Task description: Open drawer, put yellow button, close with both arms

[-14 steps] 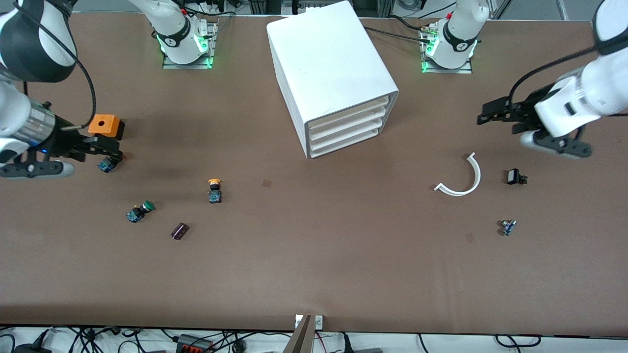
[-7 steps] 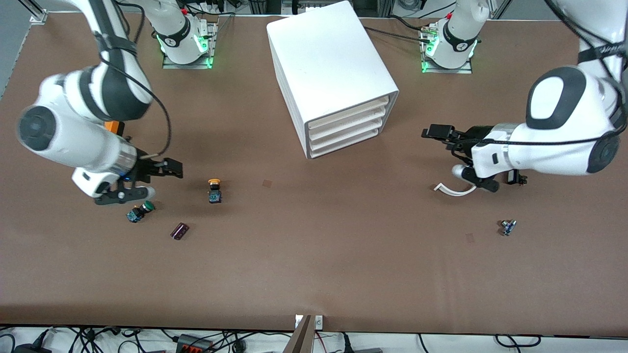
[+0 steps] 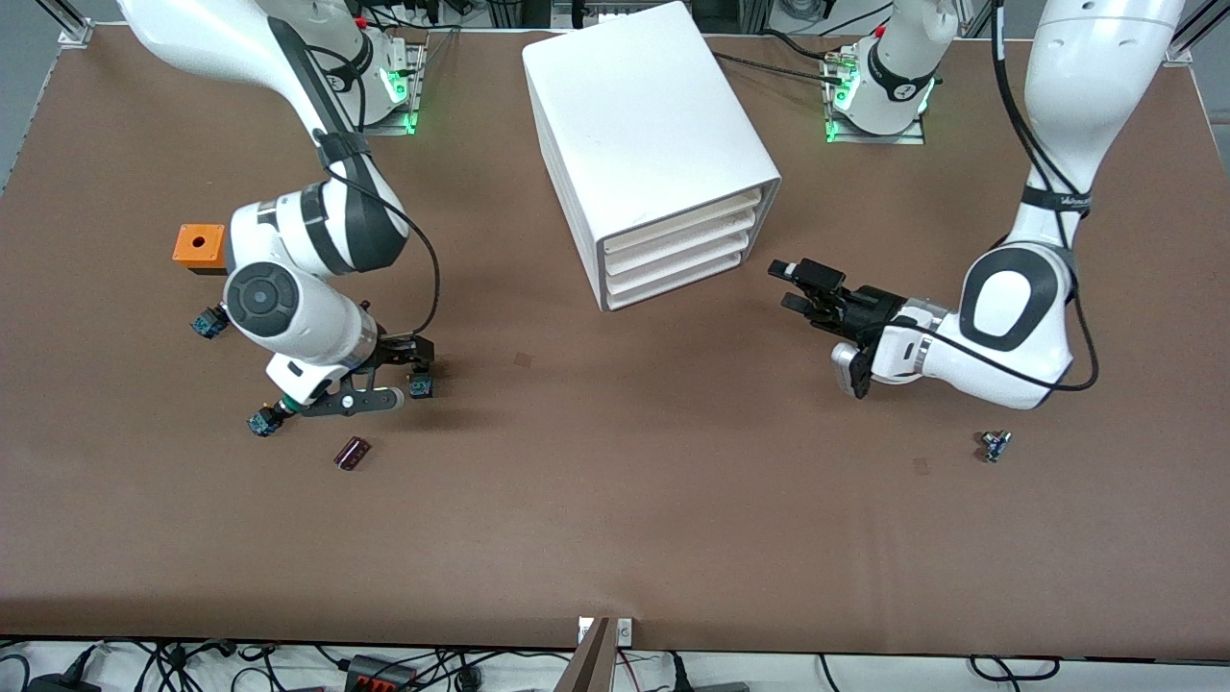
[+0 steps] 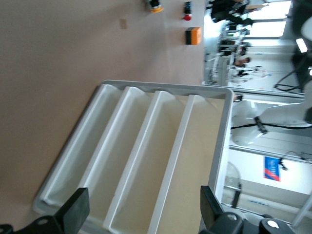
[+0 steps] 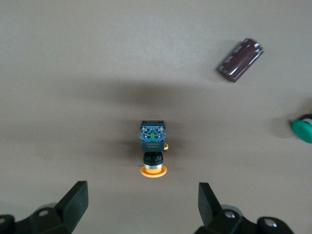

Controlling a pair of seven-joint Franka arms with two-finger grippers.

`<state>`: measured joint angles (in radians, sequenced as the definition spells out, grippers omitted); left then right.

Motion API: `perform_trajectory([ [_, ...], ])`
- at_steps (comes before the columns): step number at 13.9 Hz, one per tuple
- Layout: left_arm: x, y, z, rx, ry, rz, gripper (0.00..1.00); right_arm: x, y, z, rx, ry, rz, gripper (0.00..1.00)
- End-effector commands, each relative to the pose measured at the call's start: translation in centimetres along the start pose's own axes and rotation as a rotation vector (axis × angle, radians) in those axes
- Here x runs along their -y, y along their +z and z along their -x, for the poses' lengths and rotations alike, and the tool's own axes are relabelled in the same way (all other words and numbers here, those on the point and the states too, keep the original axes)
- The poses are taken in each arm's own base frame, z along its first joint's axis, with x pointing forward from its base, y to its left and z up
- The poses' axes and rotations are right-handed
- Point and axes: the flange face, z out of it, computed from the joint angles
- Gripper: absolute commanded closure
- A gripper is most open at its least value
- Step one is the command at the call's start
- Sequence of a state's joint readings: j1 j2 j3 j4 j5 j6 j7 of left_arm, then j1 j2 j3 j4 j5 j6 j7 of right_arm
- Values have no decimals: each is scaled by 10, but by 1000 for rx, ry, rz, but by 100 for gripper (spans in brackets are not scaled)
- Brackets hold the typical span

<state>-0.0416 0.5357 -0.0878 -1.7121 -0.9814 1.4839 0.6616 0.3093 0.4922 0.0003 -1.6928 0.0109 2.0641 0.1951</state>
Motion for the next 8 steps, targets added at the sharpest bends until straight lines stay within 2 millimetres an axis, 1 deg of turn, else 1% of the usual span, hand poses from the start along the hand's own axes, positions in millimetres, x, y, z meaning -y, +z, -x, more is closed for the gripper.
perform_trajectory([
  [1,0,42,10,20,-2,110,1,-1,29,-2,31,10,24,0],
  [2,0,55,11,42,-7,124,8,-2,37,-1,45,10,27,0],
  [3,-1,70,13,66,-10,138,9,-3,46,-2,55,5,29,0],
  [4,-4,81,14,86,-6,150,10,-3,53,-3,56,5,29,0],
  [5,-5,91,16,103,-1,160,13,-3,59,-4,57,5,29,0],
  [6,-8,102,17,114,47,167,19,-3,61,-5,56,5,29,0],
  [7,-3,111,21,122,69,175,23,-2,63,-6,53,2,28,0],
  [8,1,115,25,126,81,180,23,-3,64,-7,50,3,27,0],
])
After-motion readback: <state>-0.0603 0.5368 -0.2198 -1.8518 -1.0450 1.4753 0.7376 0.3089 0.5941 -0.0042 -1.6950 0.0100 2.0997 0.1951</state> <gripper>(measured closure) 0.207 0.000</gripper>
